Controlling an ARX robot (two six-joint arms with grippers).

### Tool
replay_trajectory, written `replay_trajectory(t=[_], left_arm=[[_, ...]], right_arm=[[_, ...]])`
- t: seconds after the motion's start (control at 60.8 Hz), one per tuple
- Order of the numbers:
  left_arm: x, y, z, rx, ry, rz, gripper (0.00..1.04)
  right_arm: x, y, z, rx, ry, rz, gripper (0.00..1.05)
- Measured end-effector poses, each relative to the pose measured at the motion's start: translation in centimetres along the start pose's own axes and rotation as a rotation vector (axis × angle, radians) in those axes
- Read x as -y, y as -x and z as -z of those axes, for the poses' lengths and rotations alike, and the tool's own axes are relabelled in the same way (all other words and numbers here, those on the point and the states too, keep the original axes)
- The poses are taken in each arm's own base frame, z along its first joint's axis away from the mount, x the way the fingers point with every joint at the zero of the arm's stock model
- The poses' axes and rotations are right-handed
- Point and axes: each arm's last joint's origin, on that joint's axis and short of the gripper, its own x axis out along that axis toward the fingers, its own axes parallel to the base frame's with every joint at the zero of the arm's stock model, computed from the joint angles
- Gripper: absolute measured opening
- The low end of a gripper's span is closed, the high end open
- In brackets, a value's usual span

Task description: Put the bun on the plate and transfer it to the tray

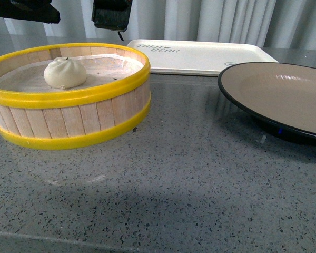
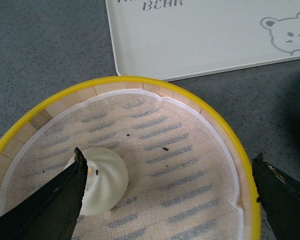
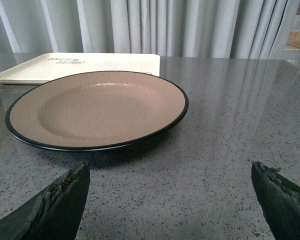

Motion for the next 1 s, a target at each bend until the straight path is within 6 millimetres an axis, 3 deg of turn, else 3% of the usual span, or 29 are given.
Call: replay_trajectory(t=[0.263, 0.559, 1.003], left_arm=[[-0.6, -2.3, -0.3, -0.051, -0.027, -0.071, 0.98], [-3.3, -3.7, 0.5, -0.145, -0.022, -0.152, 0.98], [-3.3, -5.0, 1.9, -0.216, -0.043, -0.166, 0.98]], right_arm=[[0.0, 0.0, 0.0, 0.0, 0.0, 0.0, 0.96], [0.0, 0.0, 0.0, 0.0, 0.0, 0.0, 0.96], [0.0, 0.0, 0.0, 0.0, 0.0, 0.0, 0.96]])
